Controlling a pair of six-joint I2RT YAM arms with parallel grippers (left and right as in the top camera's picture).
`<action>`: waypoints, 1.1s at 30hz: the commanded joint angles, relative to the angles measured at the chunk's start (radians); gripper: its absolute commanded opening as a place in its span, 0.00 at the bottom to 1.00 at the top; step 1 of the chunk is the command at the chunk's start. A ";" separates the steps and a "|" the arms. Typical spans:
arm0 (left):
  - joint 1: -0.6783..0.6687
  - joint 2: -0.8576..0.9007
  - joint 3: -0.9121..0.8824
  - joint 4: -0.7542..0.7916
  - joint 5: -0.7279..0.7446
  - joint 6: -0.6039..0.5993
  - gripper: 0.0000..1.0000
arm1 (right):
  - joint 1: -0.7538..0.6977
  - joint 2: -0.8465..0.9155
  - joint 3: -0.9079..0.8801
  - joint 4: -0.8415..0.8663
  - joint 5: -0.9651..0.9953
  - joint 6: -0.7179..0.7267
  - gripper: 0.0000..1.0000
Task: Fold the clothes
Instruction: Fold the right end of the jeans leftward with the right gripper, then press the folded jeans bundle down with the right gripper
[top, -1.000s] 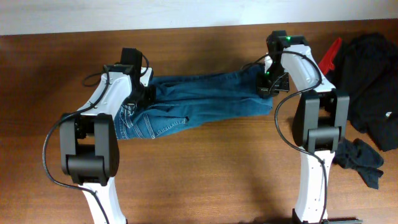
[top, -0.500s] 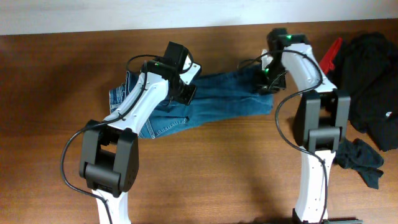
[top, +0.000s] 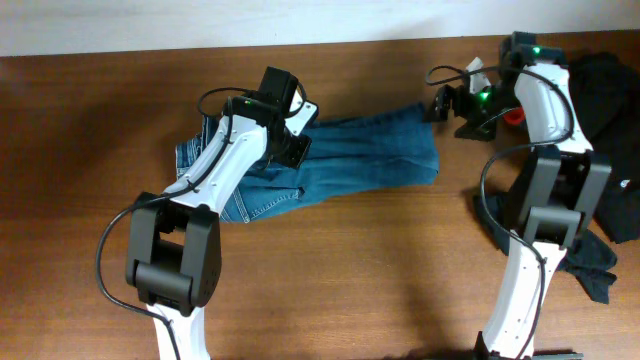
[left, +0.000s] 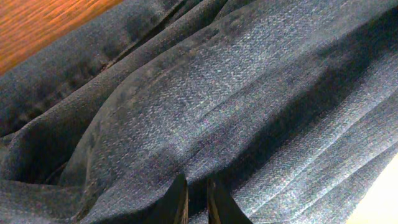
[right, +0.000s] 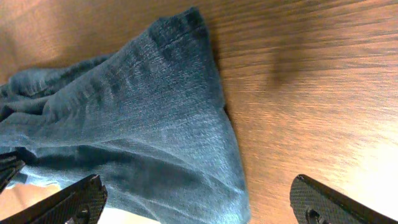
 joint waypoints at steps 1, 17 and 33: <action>0.004 -0.021 0.008 -0.002 -0.011 0.013 0.12 | 0.022 0.067 0.011 -0.005 -0.071 -0.079 1.00; 0.003 -0.021 0.008 -0.008 -0.011 0.013 0.12 | 0.052 0.097 -0.168 0.023 -0.323 -0.301 0.43; 0.098 -0.221 0.256 -0.190 -0.060 -0.014 0.17 | -0.049 -0.303 0.089 -0.097 0.084 -0.003 0.04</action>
